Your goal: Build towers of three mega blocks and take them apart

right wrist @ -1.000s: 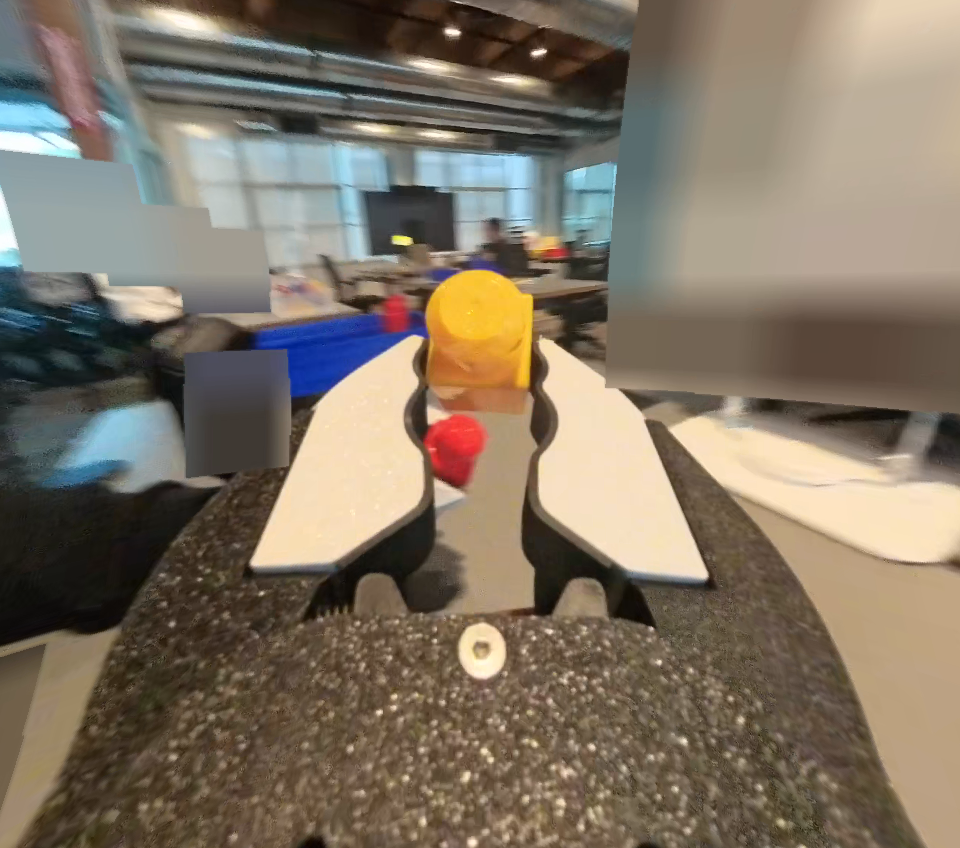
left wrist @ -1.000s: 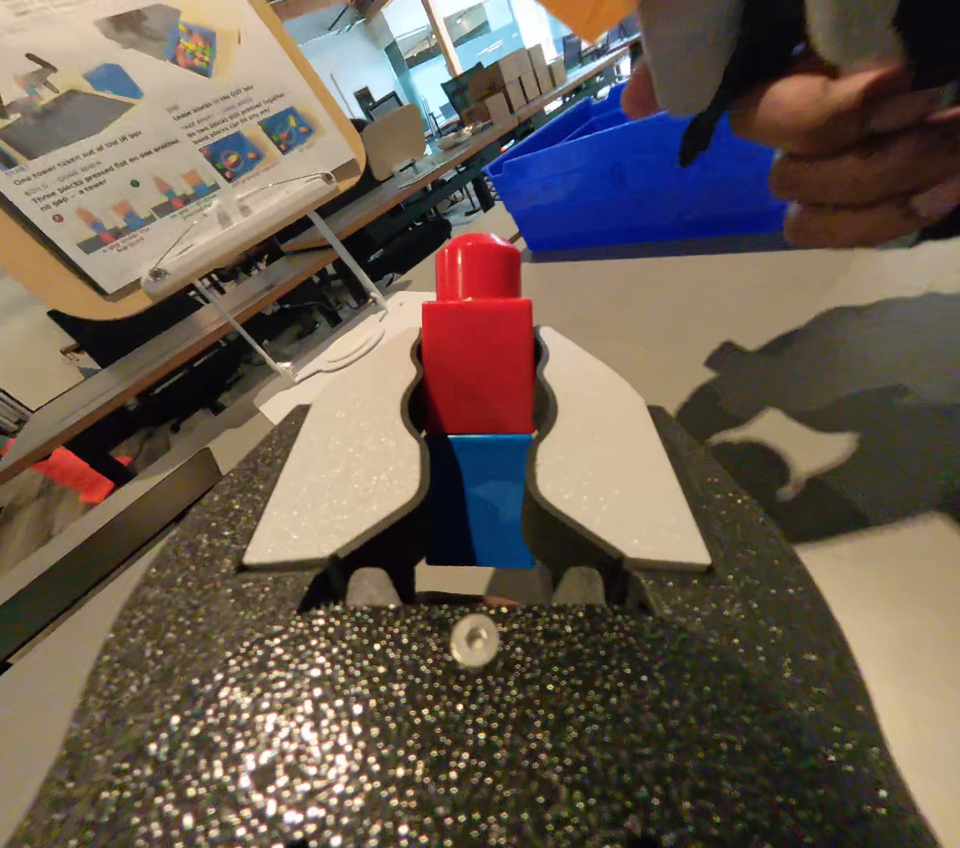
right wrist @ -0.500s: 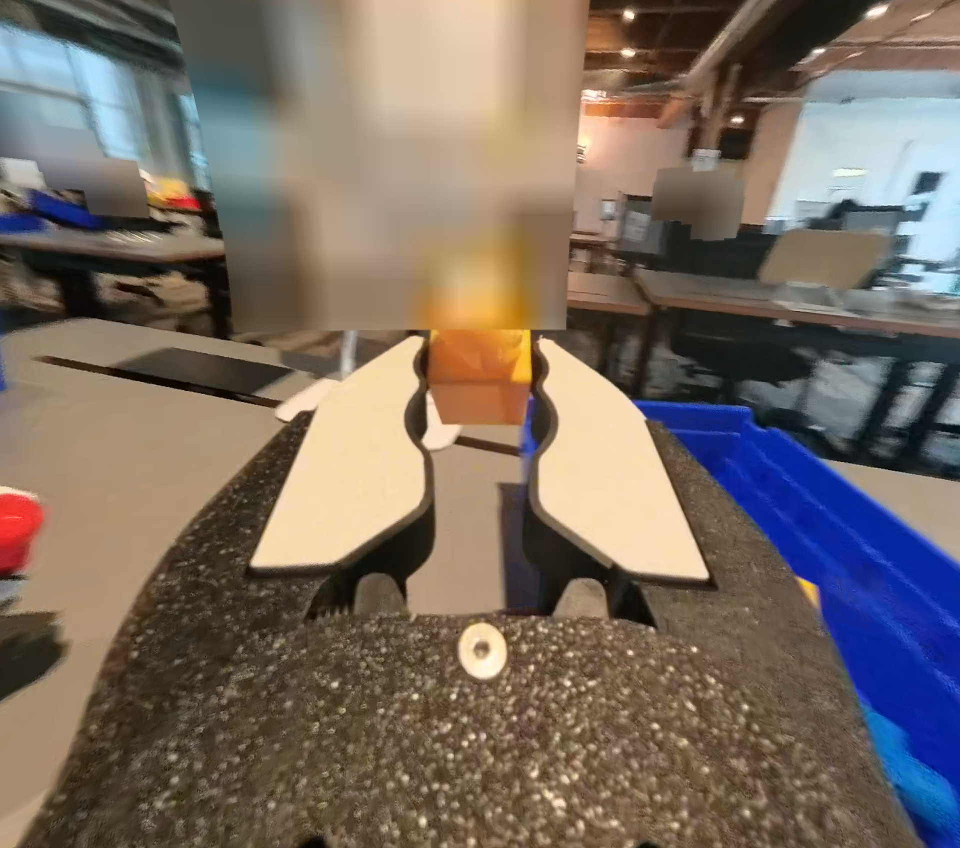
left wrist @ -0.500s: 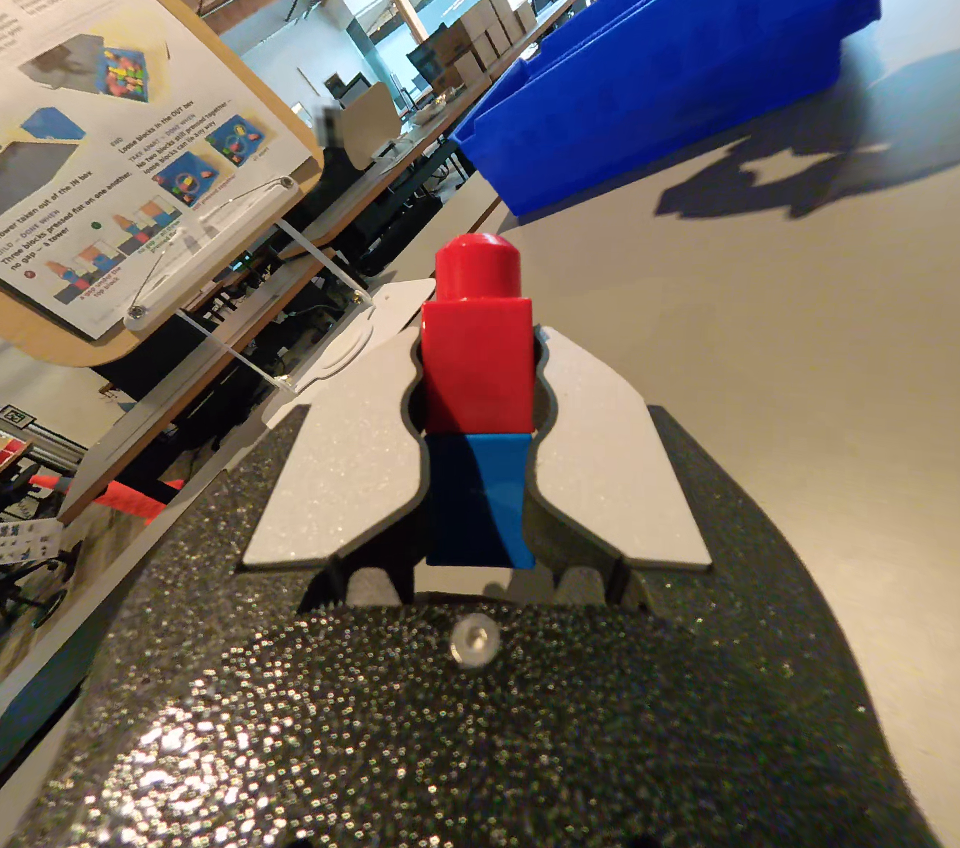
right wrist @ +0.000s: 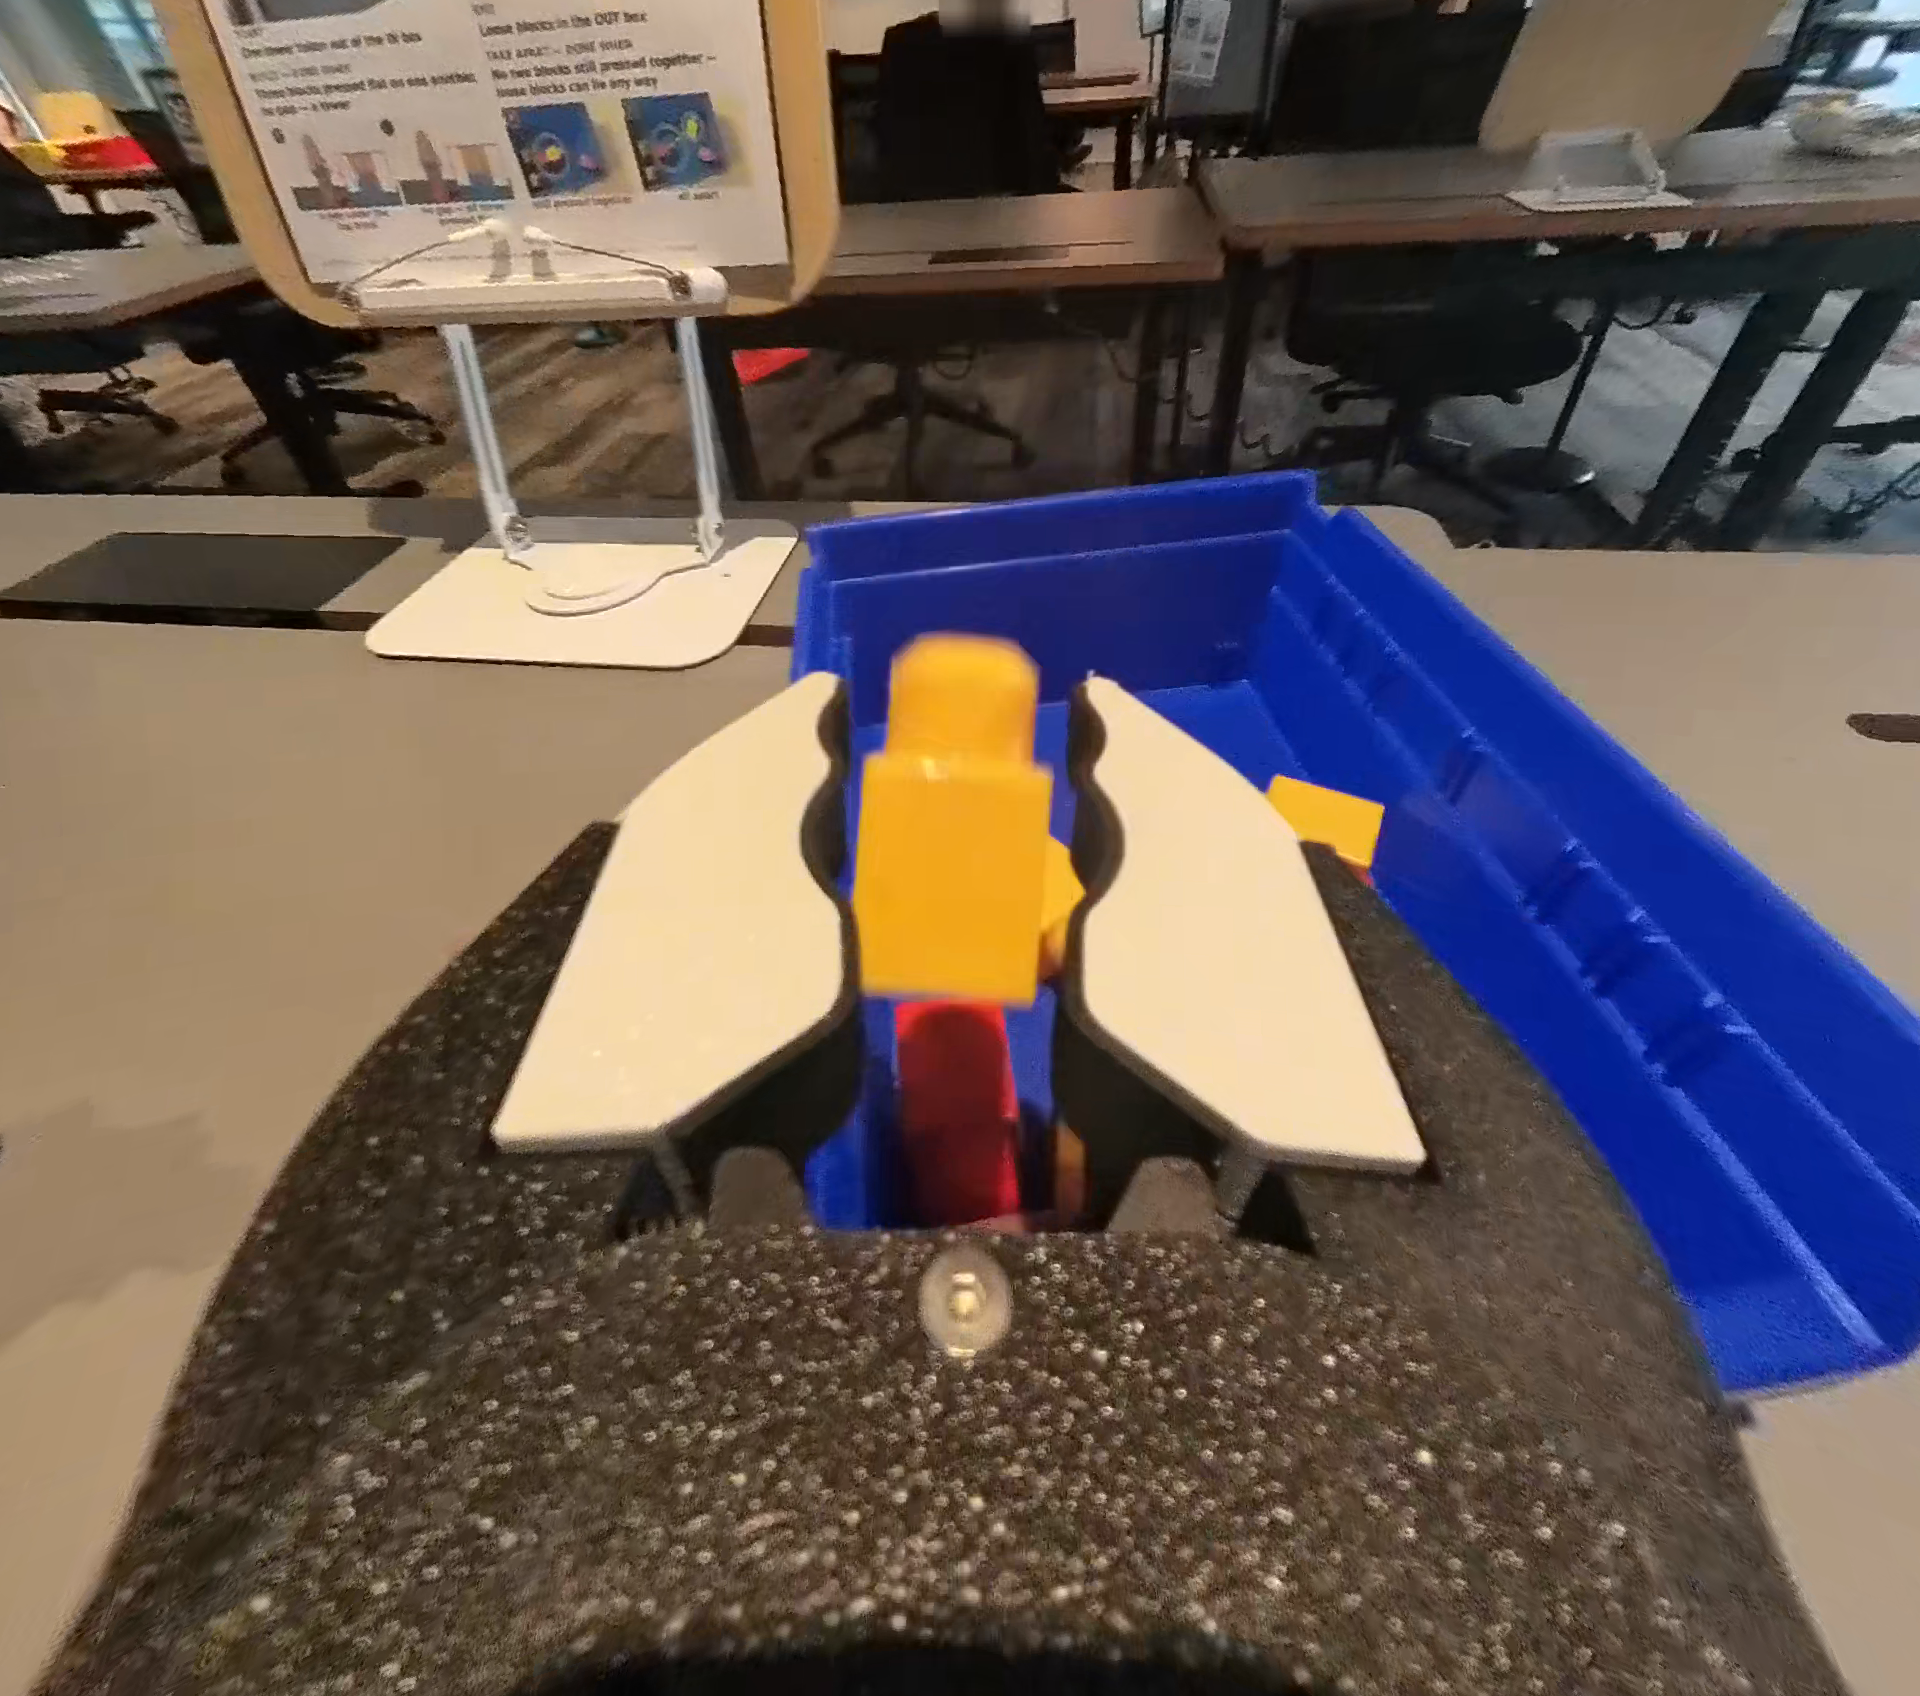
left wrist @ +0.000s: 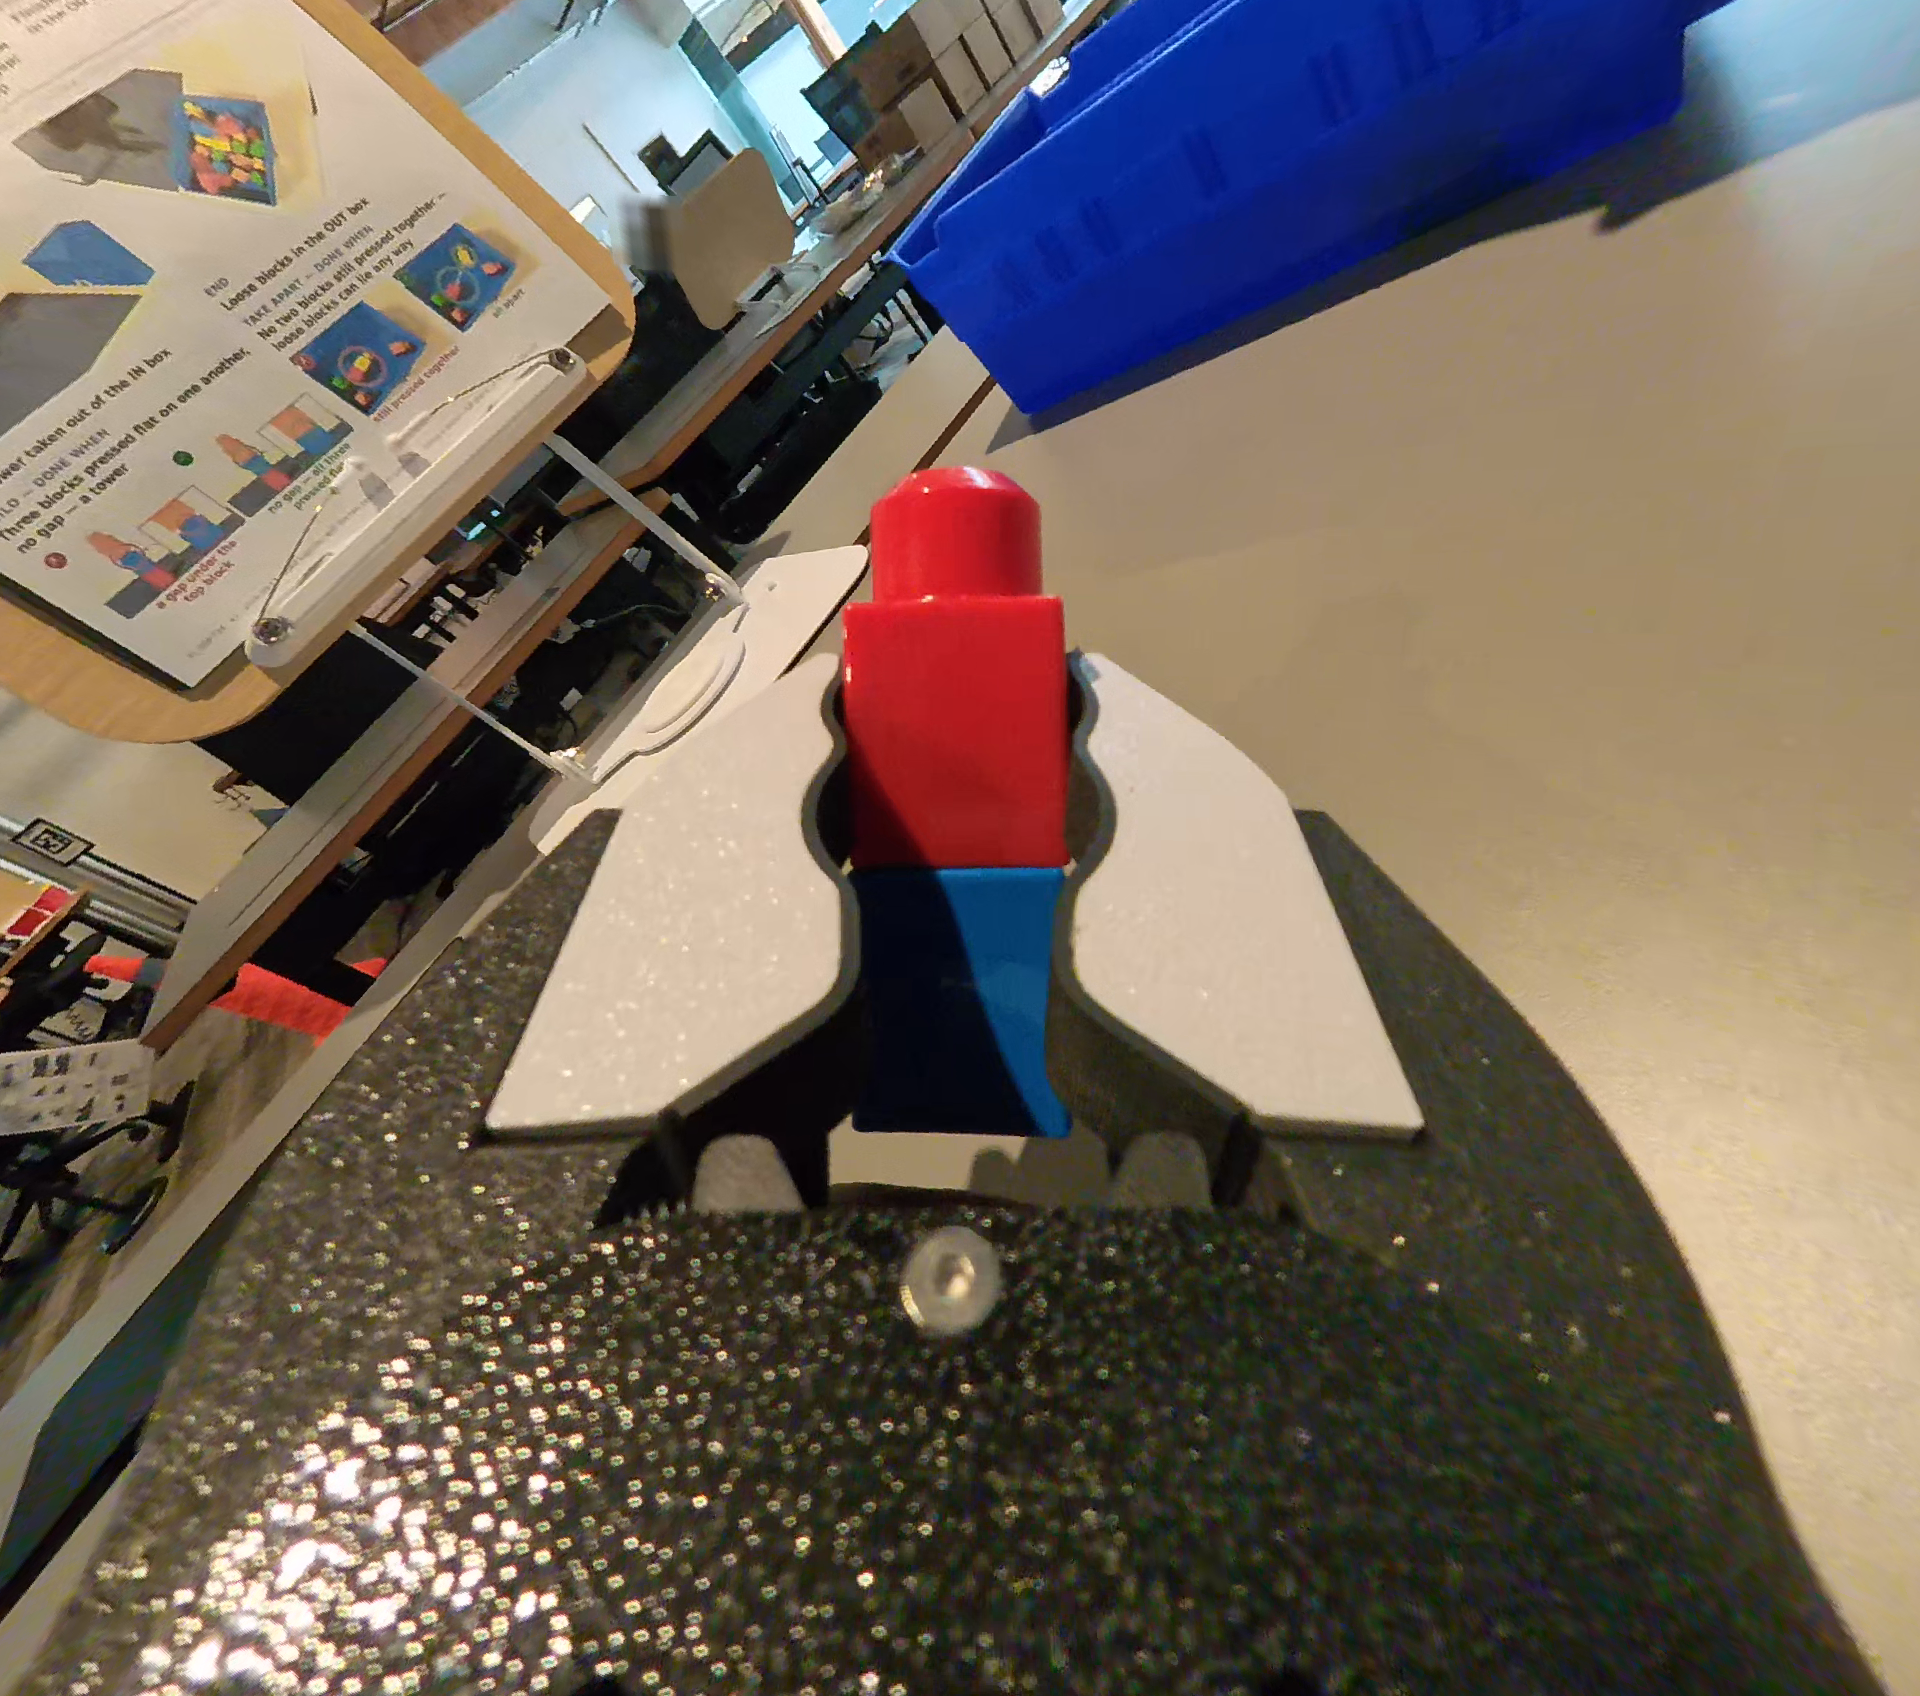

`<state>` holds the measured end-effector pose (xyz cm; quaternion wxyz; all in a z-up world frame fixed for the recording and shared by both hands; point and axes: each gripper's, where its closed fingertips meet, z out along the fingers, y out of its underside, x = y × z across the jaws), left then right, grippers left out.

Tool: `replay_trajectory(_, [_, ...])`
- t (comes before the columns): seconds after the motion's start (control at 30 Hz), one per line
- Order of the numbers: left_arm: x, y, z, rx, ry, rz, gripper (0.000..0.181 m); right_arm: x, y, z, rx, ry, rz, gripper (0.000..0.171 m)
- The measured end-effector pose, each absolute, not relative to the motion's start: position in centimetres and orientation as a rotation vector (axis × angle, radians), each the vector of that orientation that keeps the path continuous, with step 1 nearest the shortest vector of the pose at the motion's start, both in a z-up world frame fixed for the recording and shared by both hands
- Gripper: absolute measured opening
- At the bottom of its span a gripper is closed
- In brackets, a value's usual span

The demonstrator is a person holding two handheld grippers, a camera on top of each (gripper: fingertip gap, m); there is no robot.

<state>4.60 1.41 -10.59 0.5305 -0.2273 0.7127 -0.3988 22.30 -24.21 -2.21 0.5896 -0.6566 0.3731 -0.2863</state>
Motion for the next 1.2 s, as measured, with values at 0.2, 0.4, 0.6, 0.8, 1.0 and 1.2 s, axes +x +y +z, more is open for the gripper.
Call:
replay_trajectory(0.2, [4.5,1.5,-10.5,-0.544,1.697,-0.951,0.037,22.3,-25.0,-1.6,-1.503,0.874,-0.700,0.053])
replay_trajectory(0.4, [4.5,1.6,-10.7,-0.542,1.701,-0.937,0.037,19.6,-24.5,-6.7,-1.831,0.861,-0.620,0.043])
replay_trajectory(0.6, [4.7,1.6,-10.9,-0.543,1.708,-0.928,0.037,16.9,-25.9,-6.0,-1.732,0.667,-0.570,0.041])
replay_trajectory(0.8, [4.6,1.3,-10.9,-0.522,1.710,-0.910,0.037,14.3,-24.9,-8.9,-1.871,0.616,-0.270,0.013])
replay_trajectory(1.0, [4.7,1.3,-10.9,-0.523,1.712,-0.913,0.037,14.3,-22.8,-10.5,-2.069,0.612,-0.445,0.010])
replay_trajectory(1.2, [4.8,1.0,-10.9,-0.529,1.714,-0.920,0.037,14.3,-17.8,-10.6,-2.037,0.717,-0.547,0.013])
